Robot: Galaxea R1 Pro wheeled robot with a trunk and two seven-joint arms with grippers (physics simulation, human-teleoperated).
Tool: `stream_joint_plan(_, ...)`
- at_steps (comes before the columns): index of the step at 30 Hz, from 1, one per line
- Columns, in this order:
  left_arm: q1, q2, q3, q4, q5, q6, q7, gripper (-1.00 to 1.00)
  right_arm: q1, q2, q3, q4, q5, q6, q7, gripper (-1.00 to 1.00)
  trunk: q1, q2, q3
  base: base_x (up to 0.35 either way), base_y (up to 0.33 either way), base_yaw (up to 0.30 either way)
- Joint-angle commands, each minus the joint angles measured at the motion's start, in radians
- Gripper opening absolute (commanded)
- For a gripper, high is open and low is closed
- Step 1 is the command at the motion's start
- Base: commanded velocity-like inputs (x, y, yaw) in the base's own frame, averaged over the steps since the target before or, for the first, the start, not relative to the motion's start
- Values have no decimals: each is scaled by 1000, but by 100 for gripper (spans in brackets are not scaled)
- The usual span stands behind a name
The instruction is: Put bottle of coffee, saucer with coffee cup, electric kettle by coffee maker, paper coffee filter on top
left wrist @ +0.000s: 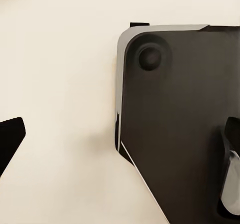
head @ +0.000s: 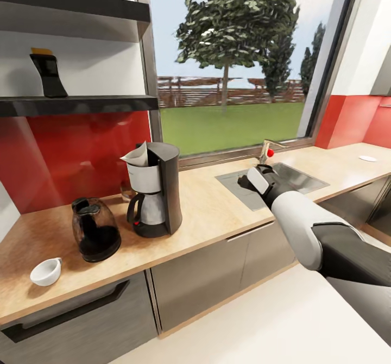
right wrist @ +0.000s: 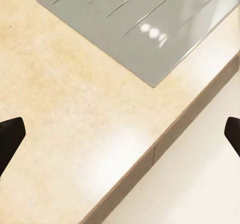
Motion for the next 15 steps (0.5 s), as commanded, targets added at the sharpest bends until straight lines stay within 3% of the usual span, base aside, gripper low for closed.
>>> stream_joint_plan(1, 0, 0, -5, 0, 9, -3, 0, 100, 0, 0, 1, -2, -5, 1, -6, 100, 1, -2, -2, 0, 0, 0)
stream_joint_plan(6, 0, 0, -5, 0, 9, -3, 0, 100, 0, 1, 2, -3, -5, -5, -7, 100, 1, -2, -2, 0, -2, 61)
stream_joint_plan(15, 0, -1, -5, 0, 10, -3, 0, 100, 1, 1, 1, 1, -5, -7, -7, 100, 1, -2, -2, -24, -65, 277)
